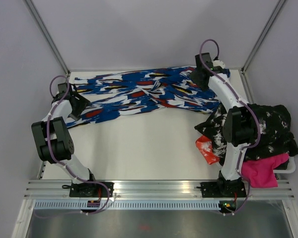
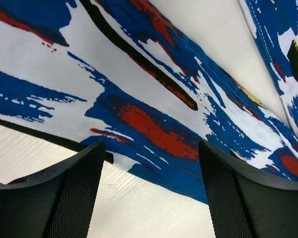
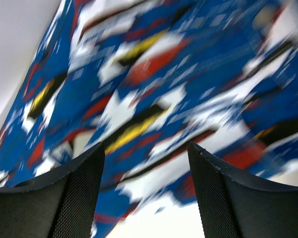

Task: Fold and stack the trousers
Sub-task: Flatten the trousers out

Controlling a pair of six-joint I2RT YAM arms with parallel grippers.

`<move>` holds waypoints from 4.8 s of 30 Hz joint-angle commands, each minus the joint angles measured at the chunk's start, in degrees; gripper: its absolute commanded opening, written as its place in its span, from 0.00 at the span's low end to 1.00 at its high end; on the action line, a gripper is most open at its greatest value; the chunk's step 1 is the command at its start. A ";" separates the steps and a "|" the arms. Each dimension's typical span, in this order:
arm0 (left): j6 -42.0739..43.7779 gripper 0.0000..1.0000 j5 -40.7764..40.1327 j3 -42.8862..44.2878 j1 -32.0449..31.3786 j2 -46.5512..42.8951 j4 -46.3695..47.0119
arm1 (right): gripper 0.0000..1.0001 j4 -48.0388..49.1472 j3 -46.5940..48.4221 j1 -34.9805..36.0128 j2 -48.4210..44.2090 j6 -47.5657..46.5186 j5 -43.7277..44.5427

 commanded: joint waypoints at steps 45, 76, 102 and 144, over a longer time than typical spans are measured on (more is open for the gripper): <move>-9.95 0.39 4.05 -22.06 2.02 -3.27 16.33 | 0.09 9.20 -15.37 2.08 -0.44 1.75 17.19; 16.60 0.07 -15.29 3.51 7.21 -4.67 1.13 | 0.04 -3.91 -8.84 1.81 -3.16 -21.28 -1.17; 0.68 0.94 -4.29 8.88 -9.84 2.36 -5.46 | 0.55 -0.12 -22.33 2.09 -10.28 -19.52 -4.61; 19.58 0.02 -6.86 7.48 -18.89 -6.32 28.03 | 0.62 6.92 -8.16 7.35 1.67 -26.91 -15.51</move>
